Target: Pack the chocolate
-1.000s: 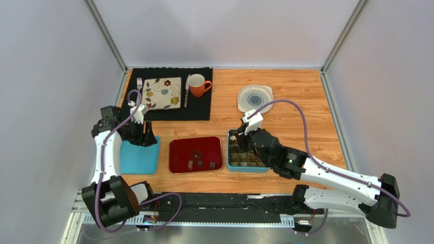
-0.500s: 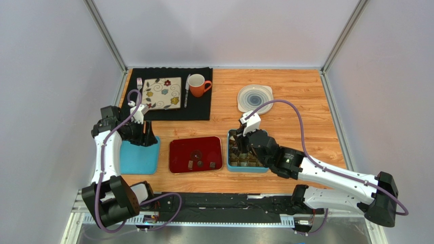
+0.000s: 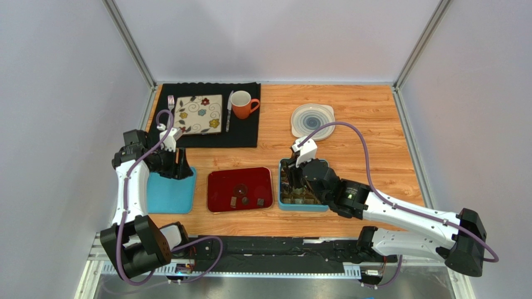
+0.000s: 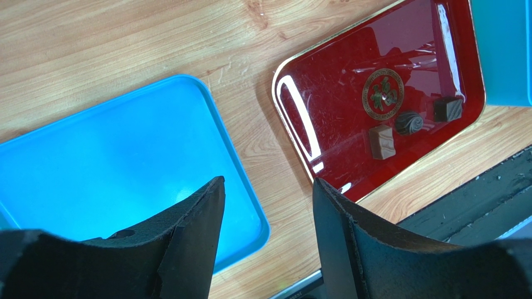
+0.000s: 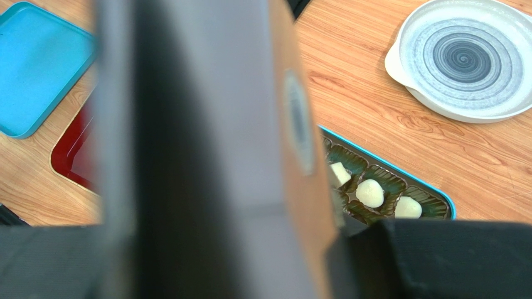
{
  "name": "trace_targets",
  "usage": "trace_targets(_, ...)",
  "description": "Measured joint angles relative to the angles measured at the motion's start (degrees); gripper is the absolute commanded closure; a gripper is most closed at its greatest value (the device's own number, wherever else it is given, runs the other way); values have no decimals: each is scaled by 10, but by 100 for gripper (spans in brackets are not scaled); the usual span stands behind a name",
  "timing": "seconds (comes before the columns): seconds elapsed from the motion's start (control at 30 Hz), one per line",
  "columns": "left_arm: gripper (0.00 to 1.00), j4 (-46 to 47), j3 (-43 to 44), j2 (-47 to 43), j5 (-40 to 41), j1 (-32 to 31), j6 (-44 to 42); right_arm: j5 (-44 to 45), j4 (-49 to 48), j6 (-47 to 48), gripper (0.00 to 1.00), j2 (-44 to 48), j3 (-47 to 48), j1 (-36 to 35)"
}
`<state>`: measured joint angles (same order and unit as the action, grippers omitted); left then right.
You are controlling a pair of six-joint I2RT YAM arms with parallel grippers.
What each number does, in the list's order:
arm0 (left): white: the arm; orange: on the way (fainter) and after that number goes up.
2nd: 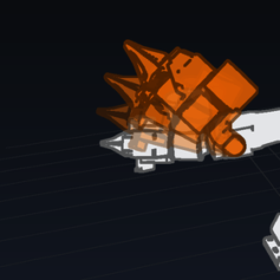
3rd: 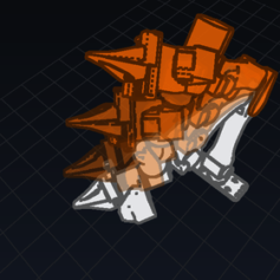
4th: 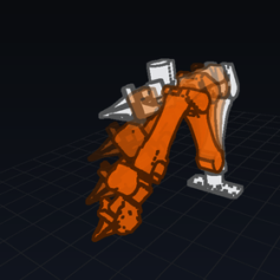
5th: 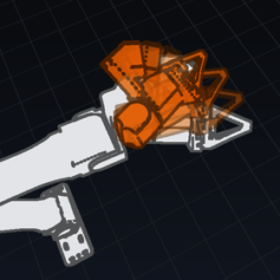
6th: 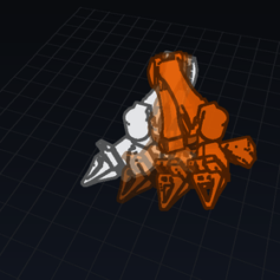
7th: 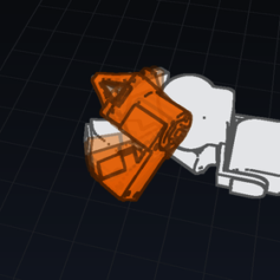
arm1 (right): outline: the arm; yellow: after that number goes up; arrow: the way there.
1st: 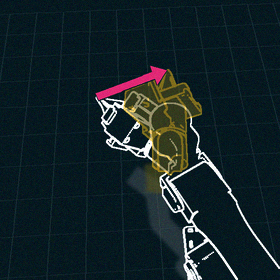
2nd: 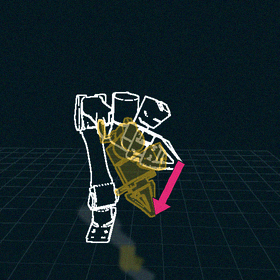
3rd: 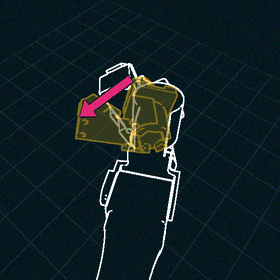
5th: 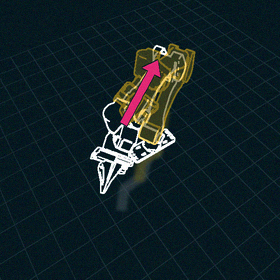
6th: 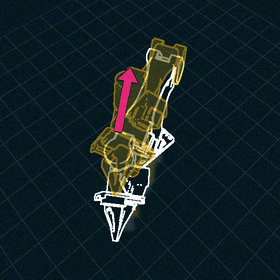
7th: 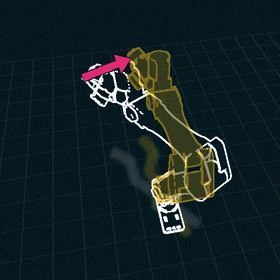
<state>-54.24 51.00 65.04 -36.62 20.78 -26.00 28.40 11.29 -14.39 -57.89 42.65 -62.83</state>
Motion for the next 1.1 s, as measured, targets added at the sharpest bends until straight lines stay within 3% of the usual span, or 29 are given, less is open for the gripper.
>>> trace_targets(0.37, 37, -1, 0, -2, 0, 0, 0, 0, 0, 7, 61, -1, 10, 0)
trace_targets(0.7, 37, -2, 0, -4, 0, 0, 0, -15, -2, 18, 70, -8, 36, -11)
trace_targets(1.1, 37, -2, 0, -4, -4, 0, 0, -59, -81, 33, 69, -162, 134, -74)
